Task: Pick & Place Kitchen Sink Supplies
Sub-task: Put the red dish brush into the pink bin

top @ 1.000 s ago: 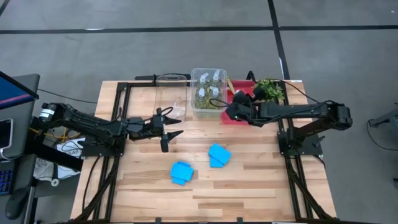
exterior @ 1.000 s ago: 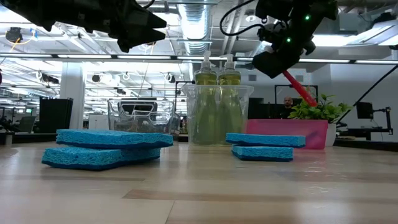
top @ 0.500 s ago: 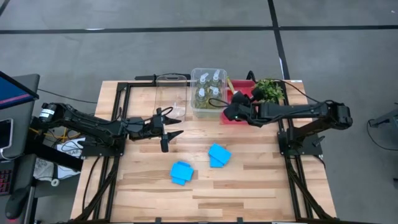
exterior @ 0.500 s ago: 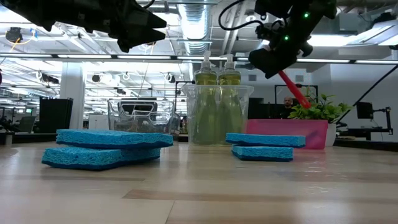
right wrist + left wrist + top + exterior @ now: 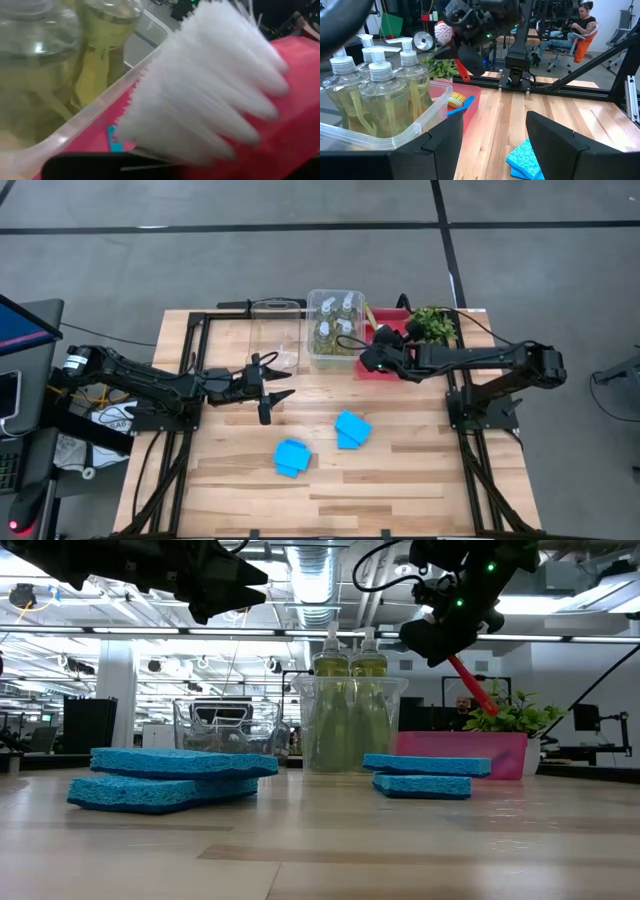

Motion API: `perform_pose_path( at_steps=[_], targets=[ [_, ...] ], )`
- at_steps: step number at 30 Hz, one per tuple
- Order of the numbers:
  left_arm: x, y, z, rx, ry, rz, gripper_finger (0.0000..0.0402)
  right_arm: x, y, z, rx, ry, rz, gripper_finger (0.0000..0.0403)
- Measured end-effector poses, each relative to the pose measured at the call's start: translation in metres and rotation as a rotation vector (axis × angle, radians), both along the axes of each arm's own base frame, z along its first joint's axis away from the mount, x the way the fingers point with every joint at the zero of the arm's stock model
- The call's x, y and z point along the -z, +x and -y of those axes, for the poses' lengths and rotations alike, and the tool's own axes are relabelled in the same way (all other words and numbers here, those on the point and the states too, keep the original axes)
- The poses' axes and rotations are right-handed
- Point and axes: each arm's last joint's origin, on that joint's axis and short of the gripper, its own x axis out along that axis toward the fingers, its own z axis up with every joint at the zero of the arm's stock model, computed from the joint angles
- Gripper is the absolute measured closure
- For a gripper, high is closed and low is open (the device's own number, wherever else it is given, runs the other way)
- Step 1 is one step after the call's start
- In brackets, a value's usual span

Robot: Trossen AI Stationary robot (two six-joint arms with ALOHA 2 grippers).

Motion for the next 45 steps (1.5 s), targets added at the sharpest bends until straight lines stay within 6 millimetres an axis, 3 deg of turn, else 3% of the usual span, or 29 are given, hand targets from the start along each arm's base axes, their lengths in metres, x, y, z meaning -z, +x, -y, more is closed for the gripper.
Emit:
perform_pose_path(
  at_steps=[6, 14, 24, 45],
  targets=[
    [0.000, 0.000, 0.000, 0.000, 0.000, 0.000, 0.0183, 0.001, -0.001, 0.005, 0.043, -0.002, 0.033, 0.0391],
    [0.000, 0.000, 0.000, 0.000, 0.000, 0.000, 0.0183, 0.020, -0.004, 0.020, 0.110, -0.087, 0.065, 0.0399],
    [0.000, 0.000, 0.000, 0.001, 0.005, -0.001, 0.0183, 0.025, -0.004, 0.031, 0.056, -0.077, 0.064, 0.0402],
    [0.000, 0.000, 0.000, 0.001, 0.007, -0.001, 0.0183, 0.026, -0.005, 0.032, 0.051, -0.080, 0.043, 0.0393]
  ],
)
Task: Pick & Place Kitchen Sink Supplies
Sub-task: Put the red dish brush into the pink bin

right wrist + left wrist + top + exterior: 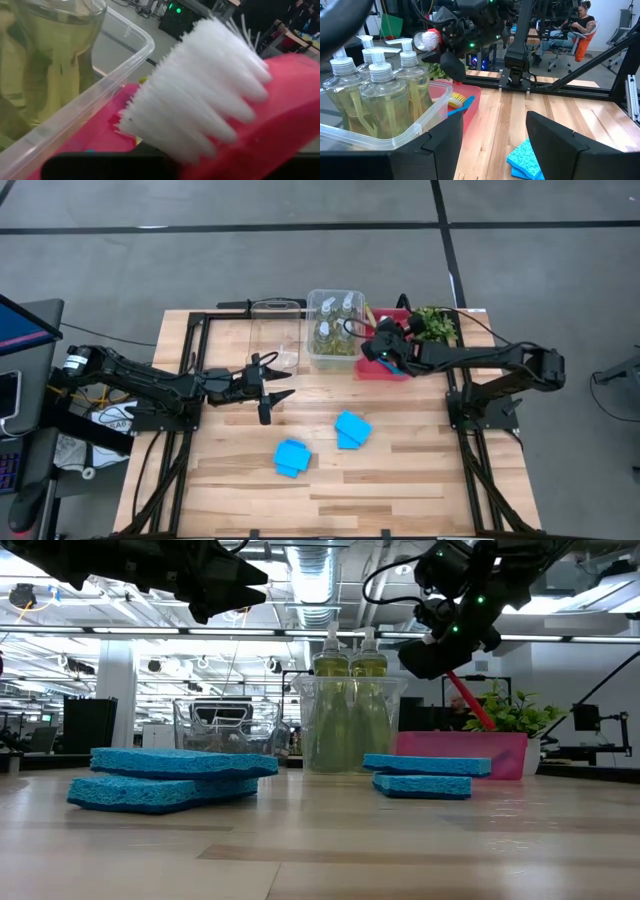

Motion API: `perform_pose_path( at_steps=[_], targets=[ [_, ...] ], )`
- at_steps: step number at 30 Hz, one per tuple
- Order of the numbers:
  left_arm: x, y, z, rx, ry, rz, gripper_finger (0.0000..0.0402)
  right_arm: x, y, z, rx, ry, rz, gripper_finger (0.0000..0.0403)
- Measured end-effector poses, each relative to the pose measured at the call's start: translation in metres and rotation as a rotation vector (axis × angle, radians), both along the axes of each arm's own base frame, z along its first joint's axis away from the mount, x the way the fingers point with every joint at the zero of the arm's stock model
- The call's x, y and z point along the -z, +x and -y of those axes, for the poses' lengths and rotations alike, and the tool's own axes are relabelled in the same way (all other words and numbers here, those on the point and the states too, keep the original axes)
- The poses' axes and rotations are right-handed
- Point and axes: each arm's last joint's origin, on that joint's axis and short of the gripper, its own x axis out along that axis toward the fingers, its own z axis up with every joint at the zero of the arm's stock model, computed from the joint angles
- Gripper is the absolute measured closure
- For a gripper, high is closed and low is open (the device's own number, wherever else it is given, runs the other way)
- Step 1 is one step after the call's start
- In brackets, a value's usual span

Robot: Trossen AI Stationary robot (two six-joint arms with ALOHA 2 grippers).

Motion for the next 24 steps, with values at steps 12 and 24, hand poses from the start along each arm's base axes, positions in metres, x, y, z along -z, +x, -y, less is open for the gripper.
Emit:
perform_pose_path(
  at_steps=[12, 24],
  targets=[
    [0.0000, 0.0000, 0.0000, 0.000, 0.000, 0.000, 0.0183, 0.0007, 0.0000, -0.0004, -0.012, 0.010, -0.005, 0.0390],
    [0.0000, 0.0000, 0.0000, 0.000, 0.000, 0.000, 0.0183, 0.0004, 0.0018, -0.0026, -0.046, 0.015, -0.013, 0.0327]
  ],
)
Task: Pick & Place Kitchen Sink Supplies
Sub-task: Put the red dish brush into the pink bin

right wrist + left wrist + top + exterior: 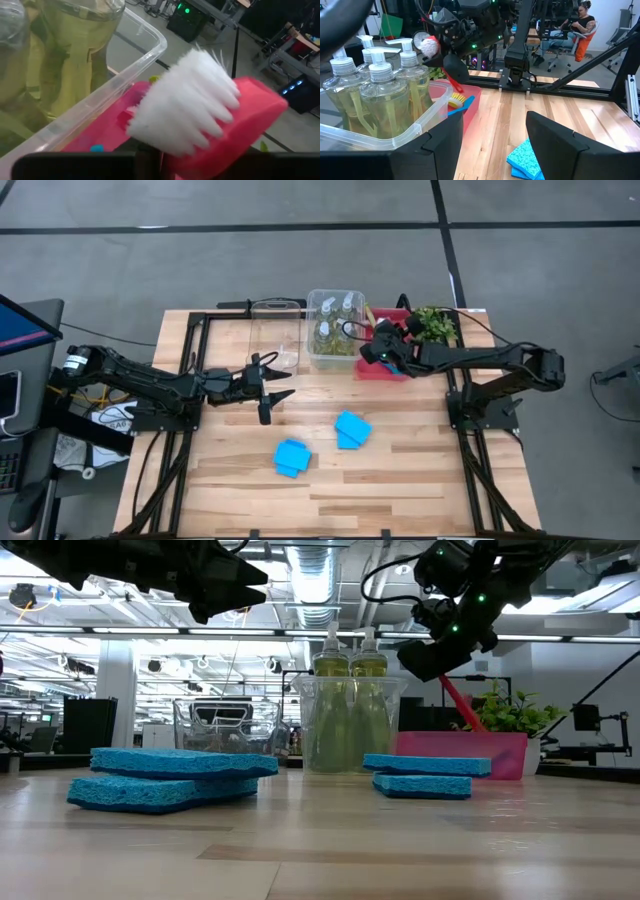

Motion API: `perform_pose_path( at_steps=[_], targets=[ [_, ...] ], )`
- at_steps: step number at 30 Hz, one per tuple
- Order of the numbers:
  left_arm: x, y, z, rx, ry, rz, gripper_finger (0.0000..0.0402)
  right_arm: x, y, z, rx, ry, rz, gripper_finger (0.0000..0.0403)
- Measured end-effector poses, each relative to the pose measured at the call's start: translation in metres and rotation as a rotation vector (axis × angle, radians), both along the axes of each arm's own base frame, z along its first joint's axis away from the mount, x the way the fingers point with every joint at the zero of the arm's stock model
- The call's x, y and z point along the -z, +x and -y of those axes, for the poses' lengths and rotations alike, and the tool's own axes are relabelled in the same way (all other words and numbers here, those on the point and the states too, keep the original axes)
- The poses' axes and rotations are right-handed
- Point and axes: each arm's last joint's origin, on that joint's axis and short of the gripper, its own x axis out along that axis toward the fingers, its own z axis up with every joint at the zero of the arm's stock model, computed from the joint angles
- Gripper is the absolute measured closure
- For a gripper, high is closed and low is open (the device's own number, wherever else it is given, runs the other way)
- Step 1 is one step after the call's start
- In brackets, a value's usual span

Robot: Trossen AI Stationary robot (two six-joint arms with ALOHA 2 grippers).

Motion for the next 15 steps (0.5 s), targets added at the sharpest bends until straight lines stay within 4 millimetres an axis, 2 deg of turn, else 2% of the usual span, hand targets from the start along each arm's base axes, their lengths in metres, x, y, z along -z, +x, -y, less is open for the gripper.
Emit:
perform_pose_path(
  at_steps=[15],
  targets=[
    [0.0000, 0.0000, 0.0000, 0.000, 0.000, 0.000, 0.0183, 0.0001, -0.0002, 0.0003, 0.012, 0.005, 0.019, 0.0320]
  ],
)
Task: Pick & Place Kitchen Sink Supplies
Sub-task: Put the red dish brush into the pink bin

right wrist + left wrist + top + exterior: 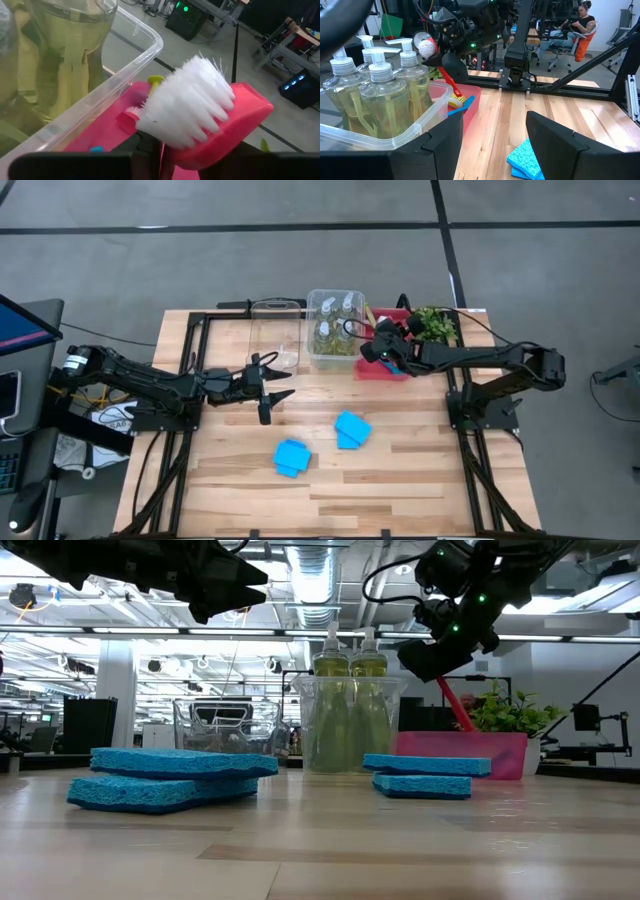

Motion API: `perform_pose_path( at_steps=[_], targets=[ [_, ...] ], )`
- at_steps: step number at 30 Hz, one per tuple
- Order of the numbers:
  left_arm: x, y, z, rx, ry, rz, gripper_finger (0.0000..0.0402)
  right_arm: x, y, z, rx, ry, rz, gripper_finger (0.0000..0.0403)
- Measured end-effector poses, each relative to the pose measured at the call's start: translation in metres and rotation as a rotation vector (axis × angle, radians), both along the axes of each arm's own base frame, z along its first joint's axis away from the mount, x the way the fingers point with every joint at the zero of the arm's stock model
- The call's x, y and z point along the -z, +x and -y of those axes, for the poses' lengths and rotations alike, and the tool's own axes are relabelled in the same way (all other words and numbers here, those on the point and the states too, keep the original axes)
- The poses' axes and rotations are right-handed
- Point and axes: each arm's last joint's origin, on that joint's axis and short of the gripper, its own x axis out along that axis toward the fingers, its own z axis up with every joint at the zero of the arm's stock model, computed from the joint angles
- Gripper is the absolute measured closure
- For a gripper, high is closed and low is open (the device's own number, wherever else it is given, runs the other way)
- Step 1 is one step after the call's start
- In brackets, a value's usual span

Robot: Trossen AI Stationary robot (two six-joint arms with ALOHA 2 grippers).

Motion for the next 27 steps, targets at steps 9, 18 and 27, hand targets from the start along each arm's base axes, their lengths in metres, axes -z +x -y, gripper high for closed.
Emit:
perform_pose_path(
  at_steps=[9, 18, 27],
  targets=[
    [0.0000, 0.0000, 0.0000, 0.000, 0.000, 0.000, 0.0183, 0.0004, -0.0001, -0.0002, -0.005, 0.007, -0.002, 0.0320],
    [0.0000, 0.0000, 0.0000, 0.000, 0.000, 0.000, 0.0183, 0.0004, -0.0001, -0.0001, -0.005, 0.007, -0.002, 0.0285],
    [0.0000, 0.0000, 0.0000, 0.000, 0.000, 0.000, 0.0183, 0.0004, -0.0002, 0.0001, -0.003, 0.006, -0.002, 0.0196]
  ],
)
